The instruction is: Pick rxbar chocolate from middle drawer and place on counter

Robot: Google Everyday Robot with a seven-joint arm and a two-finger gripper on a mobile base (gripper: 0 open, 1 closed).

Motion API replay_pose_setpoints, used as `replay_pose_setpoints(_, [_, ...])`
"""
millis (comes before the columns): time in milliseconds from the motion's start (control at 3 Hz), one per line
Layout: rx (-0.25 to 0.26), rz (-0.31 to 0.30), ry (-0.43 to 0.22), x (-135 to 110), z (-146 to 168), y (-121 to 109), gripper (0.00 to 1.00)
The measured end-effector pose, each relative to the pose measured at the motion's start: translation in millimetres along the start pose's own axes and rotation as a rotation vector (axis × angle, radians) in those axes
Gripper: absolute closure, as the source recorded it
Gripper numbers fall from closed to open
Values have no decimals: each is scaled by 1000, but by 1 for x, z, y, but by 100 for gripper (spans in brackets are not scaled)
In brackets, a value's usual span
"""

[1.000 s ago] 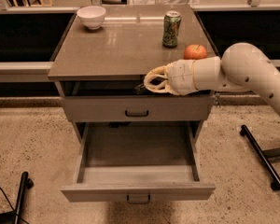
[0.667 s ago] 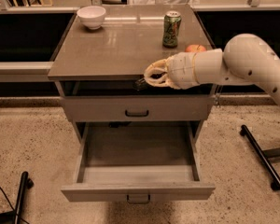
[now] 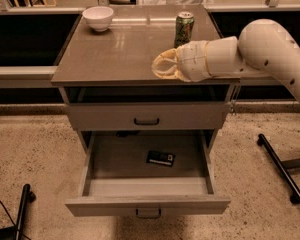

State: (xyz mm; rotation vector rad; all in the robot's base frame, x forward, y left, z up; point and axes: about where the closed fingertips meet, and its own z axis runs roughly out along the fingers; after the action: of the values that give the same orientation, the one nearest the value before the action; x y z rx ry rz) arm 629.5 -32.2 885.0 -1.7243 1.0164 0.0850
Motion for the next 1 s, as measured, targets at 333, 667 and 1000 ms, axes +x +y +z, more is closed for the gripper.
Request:
replay_pose_setpoints(333, [5, 19, 4, 10, 10, -5, 86])
replay_pose_setpoints(667, [4, 74, 0, 25, 15, 17, 61])
replay_pose_setpoints(1000, [-53, 197, -7, 53, 37, 77, 39])
